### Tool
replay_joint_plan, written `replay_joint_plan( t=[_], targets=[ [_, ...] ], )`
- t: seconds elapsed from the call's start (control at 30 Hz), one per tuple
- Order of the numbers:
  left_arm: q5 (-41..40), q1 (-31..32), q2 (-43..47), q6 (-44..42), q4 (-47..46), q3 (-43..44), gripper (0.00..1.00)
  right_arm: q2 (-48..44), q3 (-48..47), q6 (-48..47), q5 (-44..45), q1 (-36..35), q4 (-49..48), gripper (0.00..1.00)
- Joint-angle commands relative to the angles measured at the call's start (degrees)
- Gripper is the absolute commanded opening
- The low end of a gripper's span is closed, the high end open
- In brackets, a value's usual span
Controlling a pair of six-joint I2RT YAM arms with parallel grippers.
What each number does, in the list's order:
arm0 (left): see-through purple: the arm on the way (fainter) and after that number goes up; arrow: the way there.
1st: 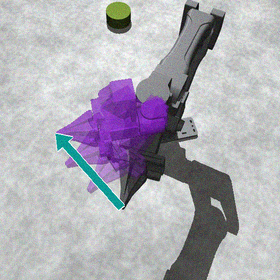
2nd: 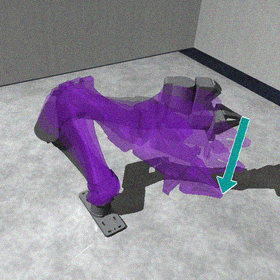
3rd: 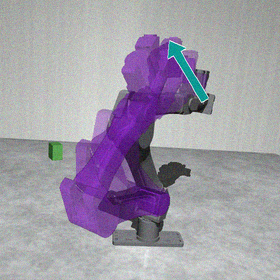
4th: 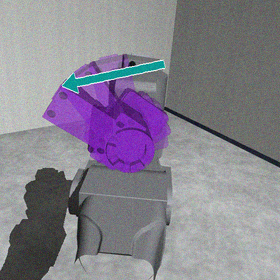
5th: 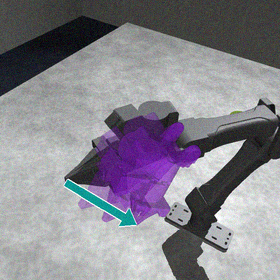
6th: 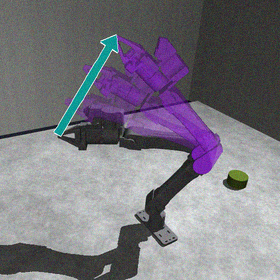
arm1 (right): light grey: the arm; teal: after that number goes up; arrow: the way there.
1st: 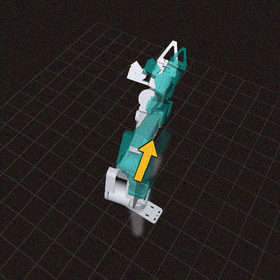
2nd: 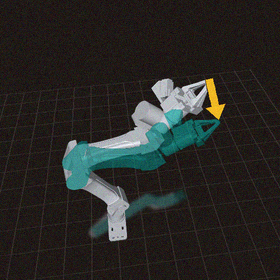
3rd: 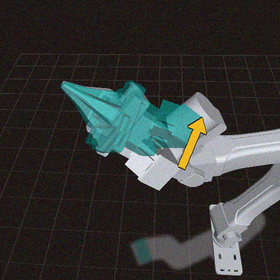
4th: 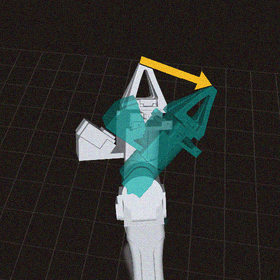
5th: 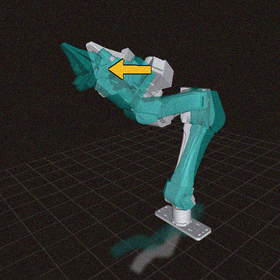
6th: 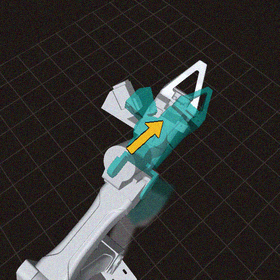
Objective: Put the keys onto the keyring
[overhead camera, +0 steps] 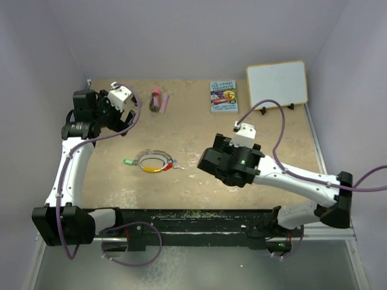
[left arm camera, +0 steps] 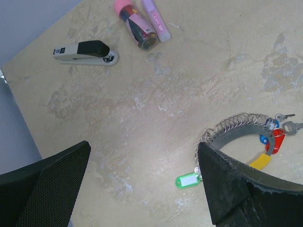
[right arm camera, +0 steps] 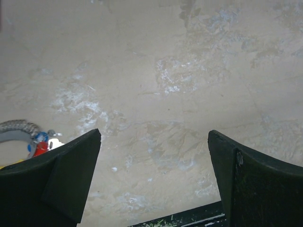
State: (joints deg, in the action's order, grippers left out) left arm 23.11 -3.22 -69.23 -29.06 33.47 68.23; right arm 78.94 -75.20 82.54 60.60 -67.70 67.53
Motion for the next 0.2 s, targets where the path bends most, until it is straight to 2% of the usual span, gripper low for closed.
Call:
replay_joint_plan(
  t=[0.0,0.17],
  targets=[
    [0.93,-0.85,0.75,5.24,-2.65,0.62,0.98,-7.47,2.68,-8.3,2.47,0.27,-7.76,0.99],
    [0.49,-1.37,1.35,4.4,-1.36,1.52,0.98,-12.29,5.04,-10.45,1.57,0.61,-10.56,1.0]
  ],
)
